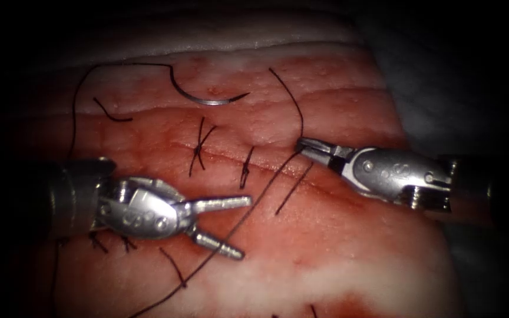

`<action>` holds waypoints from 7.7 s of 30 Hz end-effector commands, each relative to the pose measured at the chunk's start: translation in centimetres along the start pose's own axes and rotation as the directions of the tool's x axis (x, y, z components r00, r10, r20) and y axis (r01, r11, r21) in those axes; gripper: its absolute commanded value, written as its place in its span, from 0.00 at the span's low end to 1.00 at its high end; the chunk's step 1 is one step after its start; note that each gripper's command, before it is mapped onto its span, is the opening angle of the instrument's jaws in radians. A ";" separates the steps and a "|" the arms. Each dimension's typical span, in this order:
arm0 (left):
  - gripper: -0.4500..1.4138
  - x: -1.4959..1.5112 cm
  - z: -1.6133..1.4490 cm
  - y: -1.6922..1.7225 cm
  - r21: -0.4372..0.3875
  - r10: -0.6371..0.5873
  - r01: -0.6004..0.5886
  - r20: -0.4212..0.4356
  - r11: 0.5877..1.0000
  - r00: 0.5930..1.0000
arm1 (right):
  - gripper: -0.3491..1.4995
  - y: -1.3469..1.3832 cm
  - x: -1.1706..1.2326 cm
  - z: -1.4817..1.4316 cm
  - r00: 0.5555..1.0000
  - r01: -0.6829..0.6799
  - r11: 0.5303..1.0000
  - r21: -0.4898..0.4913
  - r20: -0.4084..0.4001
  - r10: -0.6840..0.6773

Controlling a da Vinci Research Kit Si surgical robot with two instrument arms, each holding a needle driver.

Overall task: Wound Closure
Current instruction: Grap the suture with the right needle driver so the left driver can re-grasp a longer length of suture, then loop the suture two times around the right end-effector counter-clockwise, then grasp the tail of suture with the right end-effector.

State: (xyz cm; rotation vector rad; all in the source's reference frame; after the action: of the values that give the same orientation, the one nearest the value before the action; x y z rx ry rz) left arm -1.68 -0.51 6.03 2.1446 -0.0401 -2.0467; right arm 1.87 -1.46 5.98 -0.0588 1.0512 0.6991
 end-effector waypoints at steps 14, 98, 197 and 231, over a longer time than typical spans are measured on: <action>0.32 0.05 -0.22 0.44 -0.129 0.087 -0.088 -0.013 0.988 0.996 | 0.00 0.12 -0.23 0.15 0.998 -0.067 0.998 -0.008 -0.002 0.067; 0.00 0.01 -1.18 -0.91 0.163 0.056 -0.062 0.037 0.985 0.998 | 0.00 0.31 0.37 0.68 0.978 -0.006 0.942 0.335 -0.196 0.076; 0.00 -1.07 0.18 -0.61 0.062 -0.114 0.105 0.179 0.993 0.977 | 0.41 0.17 0.24 0.46 0.869 -0.487 0.852 -0.190 -0.201 0.452; 0.00 -1.84 0.24 -1.05 0.104 -0.164 0.144 0.218 0.984 0.962 | 0.65 0.41 -0.21 1.18 0.870 -0.347 0.841 -0.416 0.193 0.455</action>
State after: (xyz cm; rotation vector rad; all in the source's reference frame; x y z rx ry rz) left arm -2.07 0.73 7.66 2.0072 0.0103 -2.4161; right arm 2.42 -0.85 6.83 -0.0644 0.6361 1.2442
